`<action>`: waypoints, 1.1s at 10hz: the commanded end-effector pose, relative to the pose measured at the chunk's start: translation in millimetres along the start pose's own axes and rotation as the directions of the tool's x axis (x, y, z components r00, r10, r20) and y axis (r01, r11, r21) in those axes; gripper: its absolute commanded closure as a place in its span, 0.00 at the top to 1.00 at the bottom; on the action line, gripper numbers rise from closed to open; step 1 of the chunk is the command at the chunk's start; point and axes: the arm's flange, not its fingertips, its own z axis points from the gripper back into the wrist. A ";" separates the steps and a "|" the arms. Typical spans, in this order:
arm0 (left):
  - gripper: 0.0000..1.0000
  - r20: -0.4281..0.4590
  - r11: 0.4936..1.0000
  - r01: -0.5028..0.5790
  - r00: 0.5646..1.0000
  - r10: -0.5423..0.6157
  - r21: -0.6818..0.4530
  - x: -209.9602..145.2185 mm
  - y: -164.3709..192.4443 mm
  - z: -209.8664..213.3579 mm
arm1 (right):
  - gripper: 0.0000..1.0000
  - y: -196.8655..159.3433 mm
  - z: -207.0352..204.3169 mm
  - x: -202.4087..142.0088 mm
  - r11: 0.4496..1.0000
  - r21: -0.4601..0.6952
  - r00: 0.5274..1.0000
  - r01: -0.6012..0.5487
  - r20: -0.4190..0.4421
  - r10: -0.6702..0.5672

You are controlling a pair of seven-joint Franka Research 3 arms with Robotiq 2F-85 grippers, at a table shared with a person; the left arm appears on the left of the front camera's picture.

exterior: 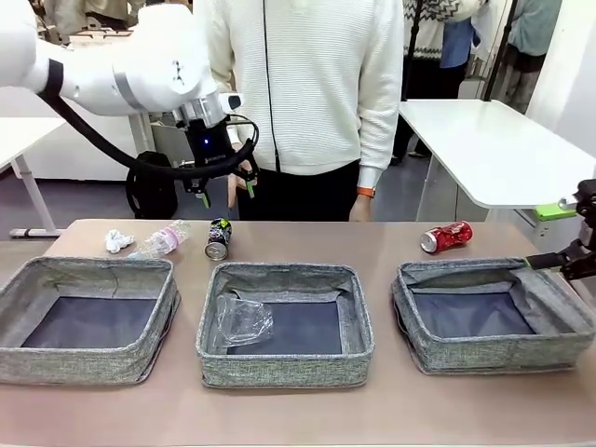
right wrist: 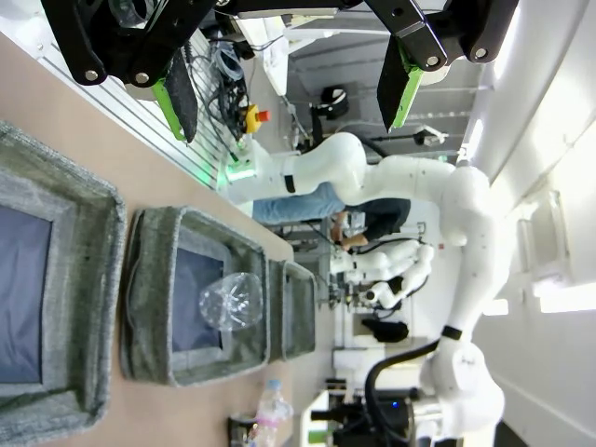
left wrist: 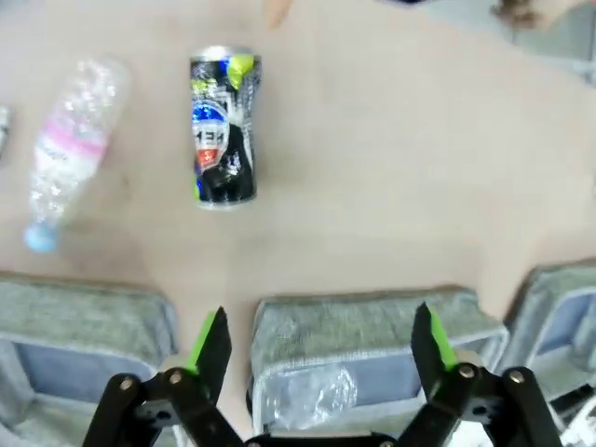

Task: Sort the waste into the appropriate baskets.
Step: Pick up the waste item pointed out by the person.

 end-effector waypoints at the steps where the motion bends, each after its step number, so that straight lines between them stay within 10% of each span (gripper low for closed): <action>1: 1.00 0.148 0.997 -0.019 0.989 0.008 0.079 -15.6 14.0 -22.9 | 1.00 5.4 1.4 -0.3 1.000 0.015 1.000 0.017 0.005 -0.017; 11: 1.00 0.142 0.979 -0.018 0.990 -0.011 0.201 9.6 28.4 -47.0 | 1.00 5.4 1.4 -0.3 1.000 0.015 1.000 0.017 0.005 -0.017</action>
